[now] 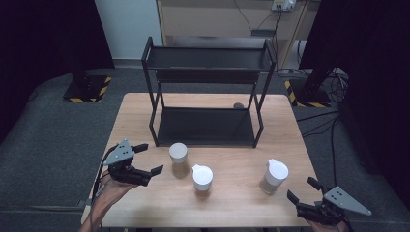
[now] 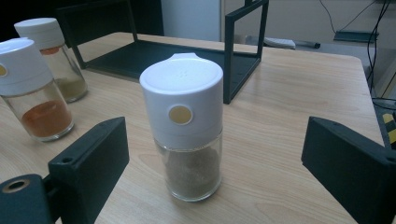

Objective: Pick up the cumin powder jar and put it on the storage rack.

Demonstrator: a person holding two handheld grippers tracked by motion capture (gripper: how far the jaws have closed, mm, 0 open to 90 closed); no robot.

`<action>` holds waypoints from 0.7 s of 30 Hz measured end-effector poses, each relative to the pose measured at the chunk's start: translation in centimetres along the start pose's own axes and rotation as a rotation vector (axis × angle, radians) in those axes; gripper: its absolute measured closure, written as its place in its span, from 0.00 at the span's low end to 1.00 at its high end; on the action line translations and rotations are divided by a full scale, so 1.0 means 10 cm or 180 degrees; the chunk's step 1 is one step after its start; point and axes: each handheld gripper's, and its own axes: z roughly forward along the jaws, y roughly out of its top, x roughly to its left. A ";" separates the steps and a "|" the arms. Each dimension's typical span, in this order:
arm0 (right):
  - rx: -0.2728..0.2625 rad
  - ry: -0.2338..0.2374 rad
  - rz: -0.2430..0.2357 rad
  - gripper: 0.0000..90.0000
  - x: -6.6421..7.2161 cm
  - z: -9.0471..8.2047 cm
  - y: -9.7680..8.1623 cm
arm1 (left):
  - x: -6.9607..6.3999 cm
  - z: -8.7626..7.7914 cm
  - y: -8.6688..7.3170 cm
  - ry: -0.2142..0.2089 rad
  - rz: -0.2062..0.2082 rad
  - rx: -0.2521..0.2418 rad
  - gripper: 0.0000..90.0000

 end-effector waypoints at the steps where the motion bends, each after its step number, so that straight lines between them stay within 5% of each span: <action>1: 0.0000 0.0001 0.0001 0.08 0.00 0.00 0.00 | 0.00 0.02 0.01 -0.0007 -0.0005 0.0004 0.05; 21: -0.0012 0.0004 0.0009 0.09 -0.01 -0.01 -0.01 | 0.08 0.51 0.09 -0.0117 -0.0013 0.0176 0.06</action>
